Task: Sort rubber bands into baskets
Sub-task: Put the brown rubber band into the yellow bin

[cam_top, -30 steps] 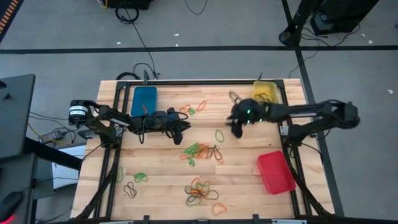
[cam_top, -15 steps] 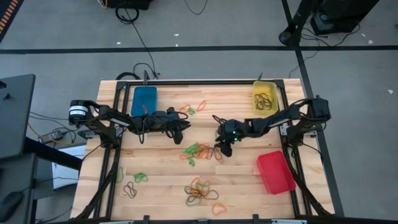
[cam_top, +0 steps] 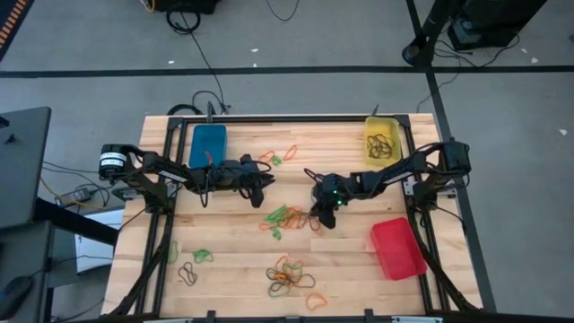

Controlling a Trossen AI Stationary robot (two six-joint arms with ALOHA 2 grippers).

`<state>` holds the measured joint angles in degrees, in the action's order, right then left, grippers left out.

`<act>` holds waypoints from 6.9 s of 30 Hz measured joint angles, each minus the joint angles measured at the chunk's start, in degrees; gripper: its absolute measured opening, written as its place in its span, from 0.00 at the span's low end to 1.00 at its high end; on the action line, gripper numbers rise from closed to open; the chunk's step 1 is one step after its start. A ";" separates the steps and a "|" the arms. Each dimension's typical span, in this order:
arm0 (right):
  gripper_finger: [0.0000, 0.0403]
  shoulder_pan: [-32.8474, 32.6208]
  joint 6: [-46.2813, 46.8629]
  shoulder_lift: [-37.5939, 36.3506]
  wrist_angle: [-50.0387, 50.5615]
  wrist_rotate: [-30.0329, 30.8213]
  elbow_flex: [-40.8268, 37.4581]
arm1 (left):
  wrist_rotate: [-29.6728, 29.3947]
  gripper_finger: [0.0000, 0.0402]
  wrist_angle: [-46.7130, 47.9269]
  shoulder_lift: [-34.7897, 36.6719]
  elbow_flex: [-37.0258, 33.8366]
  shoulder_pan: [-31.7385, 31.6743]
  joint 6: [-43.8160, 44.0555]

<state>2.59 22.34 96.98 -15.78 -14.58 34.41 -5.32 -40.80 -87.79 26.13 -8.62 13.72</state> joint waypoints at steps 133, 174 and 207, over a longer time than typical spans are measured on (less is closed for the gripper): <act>0.01 -9.68 -28.02 -30.66 45.55 59.90 9.72 | -0.61 0.19 0.25 0.02 0.04 0.04 0.46; 0.26 32.19 -20.43 -41.80 67.73 54.86 11.12 | -1.09 0.19 3.04 0.02 0.00 0.06 1.79; 0.29 -9.45 -5.64 -31.18 -3.34 24.19 -19.39 | -2.36 0.19 0.52 0.02 0.00 0.08 2.01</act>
<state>-6.86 16.70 65.80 -19.12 9.61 15.03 -7.68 -40.27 -87.77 26.13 -8.55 15.73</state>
